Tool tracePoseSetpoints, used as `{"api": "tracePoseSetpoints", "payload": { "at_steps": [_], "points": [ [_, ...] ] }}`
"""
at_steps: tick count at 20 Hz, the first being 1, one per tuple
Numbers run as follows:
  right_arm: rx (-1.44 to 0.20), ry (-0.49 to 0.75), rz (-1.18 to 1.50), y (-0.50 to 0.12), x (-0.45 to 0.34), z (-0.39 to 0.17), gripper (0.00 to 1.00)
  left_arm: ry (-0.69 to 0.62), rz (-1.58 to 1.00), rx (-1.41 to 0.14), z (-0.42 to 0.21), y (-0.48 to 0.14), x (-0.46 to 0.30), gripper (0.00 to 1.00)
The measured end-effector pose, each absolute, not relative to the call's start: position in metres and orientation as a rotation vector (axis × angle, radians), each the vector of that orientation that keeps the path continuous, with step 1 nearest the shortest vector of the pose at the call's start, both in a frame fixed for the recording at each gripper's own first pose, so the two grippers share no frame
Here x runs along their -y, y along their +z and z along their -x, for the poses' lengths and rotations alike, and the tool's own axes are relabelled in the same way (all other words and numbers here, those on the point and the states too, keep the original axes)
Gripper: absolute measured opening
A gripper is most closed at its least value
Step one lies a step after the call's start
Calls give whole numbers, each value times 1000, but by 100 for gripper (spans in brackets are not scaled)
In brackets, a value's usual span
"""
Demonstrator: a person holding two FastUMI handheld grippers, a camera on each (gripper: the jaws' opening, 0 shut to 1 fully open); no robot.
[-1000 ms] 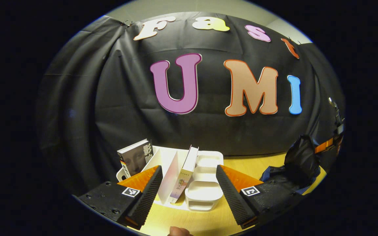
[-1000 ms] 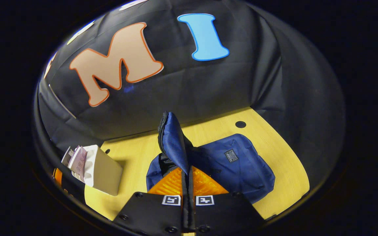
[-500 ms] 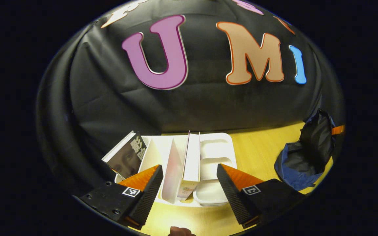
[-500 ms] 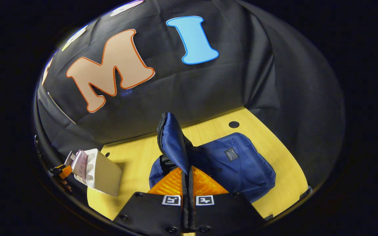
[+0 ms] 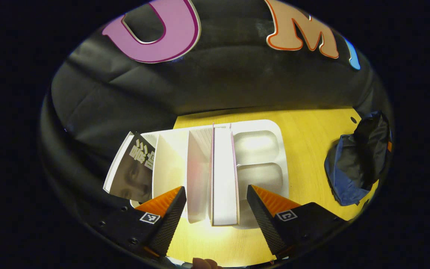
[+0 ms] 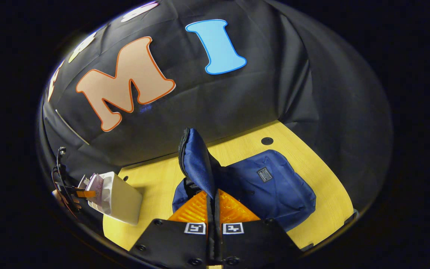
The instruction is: Open the schoolbag, grab two books from the bookshelf and put them into the schoolbag.
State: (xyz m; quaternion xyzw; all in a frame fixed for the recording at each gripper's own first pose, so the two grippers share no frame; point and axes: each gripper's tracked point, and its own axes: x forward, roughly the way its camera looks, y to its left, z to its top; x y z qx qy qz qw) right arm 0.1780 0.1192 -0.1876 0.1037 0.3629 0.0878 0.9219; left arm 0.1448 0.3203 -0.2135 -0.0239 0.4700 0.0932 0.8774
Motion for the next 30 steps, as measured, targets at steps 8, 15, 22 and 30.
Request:
{"api": "tracePoseSetpoints", "payload": {
  "at_steps": [8,15,22,30],
  "points": [
    [-750,196,-208,-189,-122,-178,2,161,20,-1104,-161,-229,-328,93],
    [-754,188,-217,-189,-119,-179,4,159,0,-1233,-151,-240,-327,46],
    [-757,187,-215,-189,-120,-180,4,105,-8,-1242,-147,-238,-333,26],
    [-769,194,-201,-191,-122,-180,4,82,30,-1197,-135,-214,-345,28]
  ]
}}
